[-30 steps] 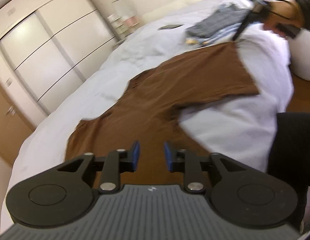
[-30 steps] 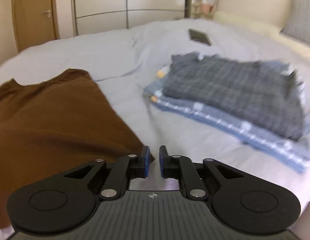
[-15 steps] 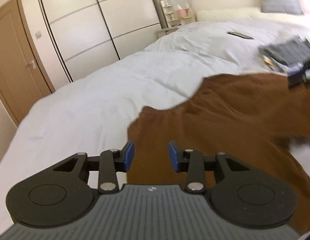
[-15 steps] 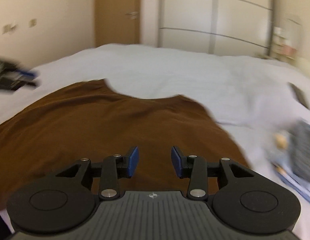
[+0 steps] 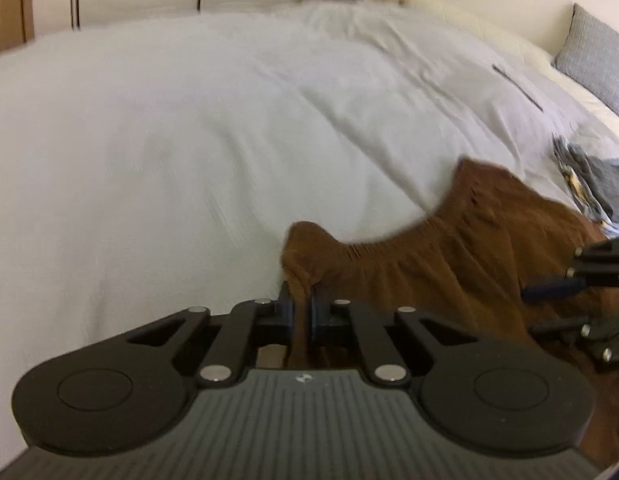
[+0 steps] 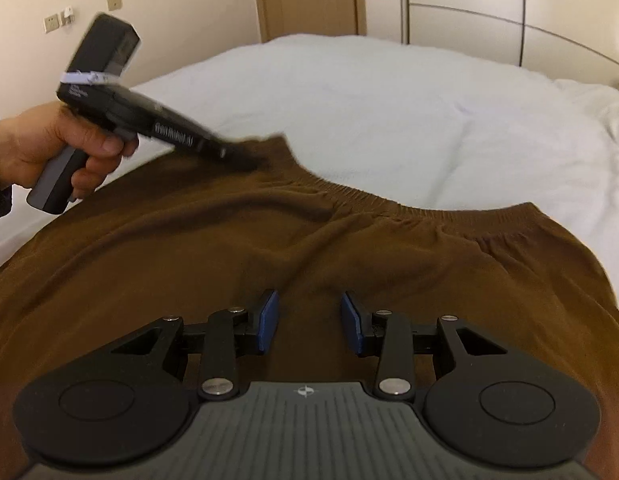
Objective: Fold clothes
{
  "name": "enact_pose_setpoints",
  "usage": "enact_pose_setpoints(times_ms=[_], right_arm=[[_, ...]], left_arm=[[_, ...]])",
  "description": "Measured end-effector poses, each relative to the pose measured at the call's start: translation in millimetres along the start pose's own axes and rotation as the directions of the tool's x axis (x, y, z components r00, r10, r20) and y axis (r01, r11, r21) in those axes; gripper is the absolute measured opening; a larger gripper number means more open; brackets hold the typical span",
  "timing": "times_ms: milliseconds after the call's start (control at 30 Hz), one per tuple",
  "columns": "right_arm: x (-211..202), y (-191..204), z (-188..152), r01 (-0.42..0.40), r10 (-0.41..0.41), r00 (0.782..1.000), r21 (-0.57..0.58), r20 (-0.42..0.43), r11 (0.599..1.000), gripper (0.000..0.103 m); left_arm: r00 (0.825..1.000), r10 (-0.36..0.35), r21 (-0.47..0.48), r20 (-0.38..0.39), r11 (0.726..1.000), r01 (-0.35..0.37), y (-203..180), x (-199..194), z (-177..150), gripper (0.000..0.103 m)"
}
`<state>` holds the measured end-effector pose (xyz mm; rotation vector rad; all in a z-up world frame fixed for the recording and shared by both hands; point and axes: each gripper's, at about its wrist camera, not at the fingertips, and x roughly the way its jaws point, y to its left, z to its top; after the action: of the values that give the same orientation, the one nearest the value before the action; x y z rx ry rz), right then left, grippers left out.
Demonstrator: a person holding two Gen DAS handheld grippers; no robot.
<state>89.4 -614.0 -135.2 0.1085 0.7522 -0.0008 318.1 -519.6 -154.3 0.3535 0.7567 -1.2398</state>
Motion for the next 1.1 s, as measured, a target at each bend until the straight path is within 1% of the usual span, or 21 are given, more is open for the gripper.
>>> enact_pose_setpoints(times_ms=[33, 100, 167, 200, 233, 267, 300, 333, 433, 500, 533, 600, 700, 733, 833, 900, 933, 1000, 1100], right_arm=[[4, -1, 4, 0.0, 0.0, 1.0, -0.001, 0.0, 1.0, 0.038], [7, -3, 7, 0.002, -0.002, 1.0, 0.002, -0.002, 1.0, 0.038], [5, -3, 7, 0.007, -0.007, 1.0, 0.003, -0.004, 1.0, 0.038], [2, -2, 6, 0.011, -0.011, 1.0, 0.001, -0.004, 1.0, 0.039], [-3, -1, 3, 0.017, -0.017, 1.0, 0.003, -0.004, 1.0, 0.043], [-8, 0, 0, 0.024, -0.024, 1.0, 0.006, -0.005, 1.0, 0.046], [-16, 0, -5, 0.033, -0.033, 0.999, 0.015, -0.002, 0.999, 0.051], [-26, -1, -12, 0.046, -0.047, 0.999, 0.027, 0.004, 0.999, 0.051], [-55, -5, -35, 0.088, -0.089, 0.996, 0.077, 0.01, 0.993, 0.052], [-73, -8, -55, 0.112, -0.112, 0.994, 0.11, 0.0, 0.988, 0.052], [-85, -9, -68, 0.127, -0.128, 0.992, 0.122, -0.003, 0.984, 0.054], [-108, -10, -91, 0.151, -0.153, 0.988, 0.161, 0.0, 0.975, 0.057], [-141, -6, -127, 0.163, -0.168, 0.986, 0.234, 0.004, 0.958, 0.059], [-150, -5, -137, 0.181, -0.187, 0.982, 0.239, -0.001, 0.954, 0.06], [-173, -3, -166, 0.216, -0.218, 0.976, 0.264, -0.024, 0.94, 0.063], [-187, -3, -183, 0.236, -0.236, 0.971, 0.279, -0.034, 0.931, 0.065], [-193, -4, -190, 0.247, -0.247, 0.968, 0.287, -0.04, 0.925, 0.065], [-201, -5, -200, 0.27, -0.267, 0.962, 0.306, -0.053, 0.913, 0.065], [-220, -5, -212, 0.31, -0.305, 0.95, 0.36, -0.071, 0.88, 0.066]], left_arm=[[0.999, 0.015, -0.027, 0.036, 1.0, -0.014, 6, -3, 1, 0.005], [0.995, 0.065, -0.083, 0.082, 0.995, -0.058, 19, -7, 3, 0.01], [0.992, 0.108, -0.106, 0.066, 0.989, -0.101, 26, -4, 3, 0.029], [0.991, 0.121, -0.115, 0.056, 0.987, -0.114, 28, -5, 1, 0.036], [0.99, 0.131, -0.123, 0.06, 0.985, -0.123, 29, -12, -1, 0.037], [0.988, 0.14, -0.132, 0.064, 0.983, -0.131, 29, -19, -4, 0.037], [0.986, 0.149, -0.141, 0.067, 0.98, -0.139, 30, -26, -7, 0.037], [0.984, 0.161, -0.15, 0.075, 0.977, -0.148, 30, -34, -9, 0.037], [0.971, 0.192, -0.165, 0.141, 0.972, -0.169, 20, -77, -23, 0.037], [0.966, 0.199, -0.133, 0.168, 0.975, -0.178, 1, -110, -39, 0.037], [0.966, 0.193, -0.115, 0.171, 0.978, -0.175, -10, -125, -50, 0.037], [0.971, 0.175, -0.082, 0.161, 0.983, -0.163, -36, -151, -77, 0.037], [0.977, 0.174, -0.029, 0.122, 0.985, -0.171, -77, -178, -124, 0.037], [0.979, 0.175, -0.013, 0.099, 0.984, -0.175, -89, -182, -140, 0.037], [0.977, 0.211, -0.012, 0.035, 0.977, -0.211, -110, -186, -179, 0.037], [0.967, 0.254, -0.004, 0.02, 0.967, -0.254, -113, -189, -200, 0.038], [0.964, 0.267, -0.015, 0.016, 0.964, -0.267, -113, -193, -206, 0.038], [0.955, 0.298, -0.026, 0.01, 0.954, -0.298, -115, -202, -211, 0.038], [0.934, 0.356, 0.025, 0.009, 0.934, -0.356, -128, -216, -216, 0.037]])
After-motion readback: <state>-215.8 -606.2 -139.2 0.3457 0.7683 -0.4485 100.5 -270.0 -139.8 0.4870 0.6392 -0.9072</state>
